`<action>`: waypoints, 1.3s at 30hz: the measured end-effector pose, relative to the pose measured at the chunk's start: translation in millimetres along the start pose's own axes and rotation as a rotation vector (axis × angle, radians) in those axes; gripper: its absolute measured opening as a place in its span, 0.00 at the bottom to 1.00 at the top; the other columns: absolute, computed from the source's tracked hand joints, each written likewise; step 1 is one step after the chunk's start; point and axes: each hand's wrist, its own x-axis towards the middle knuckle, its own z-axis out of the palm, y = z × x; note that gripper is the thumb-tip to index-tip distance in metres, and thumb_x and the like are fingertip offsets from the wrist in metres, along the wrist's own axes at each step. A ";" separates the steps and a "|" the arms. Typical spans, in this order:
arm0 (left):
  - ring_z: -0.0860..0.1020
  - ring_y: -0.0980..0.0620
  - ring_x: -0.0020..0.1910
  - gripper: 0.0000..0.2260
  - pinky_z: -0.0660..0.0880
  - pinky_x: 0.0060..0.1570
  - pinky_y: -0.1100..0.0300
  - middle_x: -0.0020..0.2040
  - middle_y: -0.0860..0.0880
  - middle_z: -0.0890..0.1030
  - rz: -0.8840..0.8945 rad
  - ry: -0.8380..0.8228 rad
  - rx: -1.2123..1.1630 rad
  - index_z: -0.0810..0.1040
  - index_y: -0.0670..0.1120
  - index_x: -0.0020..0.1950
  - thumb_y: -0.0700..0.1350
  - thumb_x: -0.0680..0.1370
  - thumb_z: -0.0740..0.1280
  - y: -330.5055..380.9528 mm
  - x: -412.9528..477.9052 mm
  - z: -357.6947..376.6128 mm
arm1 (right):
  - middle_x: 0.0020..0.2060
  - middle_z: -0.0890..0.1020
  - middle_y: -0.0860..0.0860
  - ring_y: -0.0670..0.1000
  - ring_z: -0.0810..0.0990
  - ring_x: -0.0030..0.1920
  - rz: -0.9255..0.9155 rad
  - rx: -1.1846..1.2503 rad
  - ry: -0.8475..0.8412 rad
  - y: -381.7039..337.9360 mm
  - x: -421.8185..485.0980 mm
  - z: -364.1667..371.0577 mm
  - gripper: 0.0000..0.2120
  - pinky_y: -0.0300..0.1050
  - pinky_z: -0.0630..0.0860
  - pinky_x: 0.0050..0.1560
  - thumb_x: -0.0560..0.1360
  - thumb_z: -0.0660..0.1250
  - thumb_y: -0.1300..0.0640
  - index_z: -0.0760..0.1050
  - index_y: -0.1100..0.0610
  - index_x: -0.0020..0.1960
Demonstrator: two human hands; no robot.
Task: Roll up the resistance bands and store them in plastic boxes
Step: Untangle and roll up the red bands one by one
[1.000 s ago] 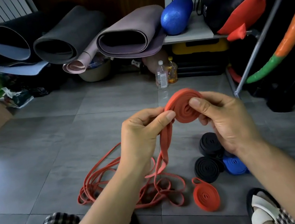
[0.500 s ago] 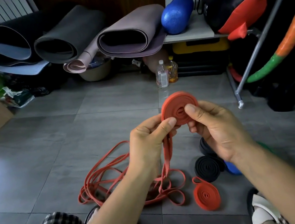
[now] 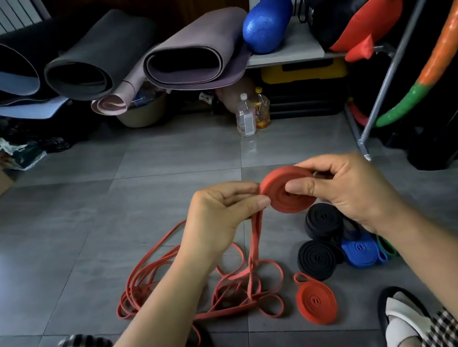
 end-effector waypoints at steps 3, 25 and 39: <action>0.81 0.57 0.33 0.07 0.78 0.38 0.67 0.32 0.51 0.83 0.022 0.003 -0.064 0.81 0.45 0.41 0.34 0.70 0.70 5.1 -2.3 2.4 | 0.29 0.79 0.51 0.44 0.69 0.27 0.057 0.128 0.031 -5.2 -0.4 2.3 0.10 0.32 0.66 0.27 0.54 0.72 0.46 0.83 0.43 0.36; 0.79 0.49 0.38 0.11 0.76 0.42 0.52 0.35 0.50 0.82 0.234 -0.044 0.704 0.79 0.57 0.47 0.53 0.66 0.65 -16.2 1.1 4.5 | 0.37 0.78 0.46 0.46 0.74 0.34 -0.116 -0.441 -0.228 1.7 -0.4 -1.9 0.13 0.40 0.71 0.38 0.63 0.74 0.51 0.82 0.49 0.47; 0.81 0.57 0.36 0.09 0.78 0.43 0.66 0.35 0.51 0.84 0.023 0.061 -0.258 0.82 0.45 0.44 0.41 0.64 0.70 -4.9 -0.5 18.5 | 0.28 0.79 0.46 0.43 0.66 0.26 -0.009 0.354 0.186 -7.1 -0.7 -0.2 0.09 0.32 0.66 0.27 0.57 0.72 0.48 0.84 0.45 0.38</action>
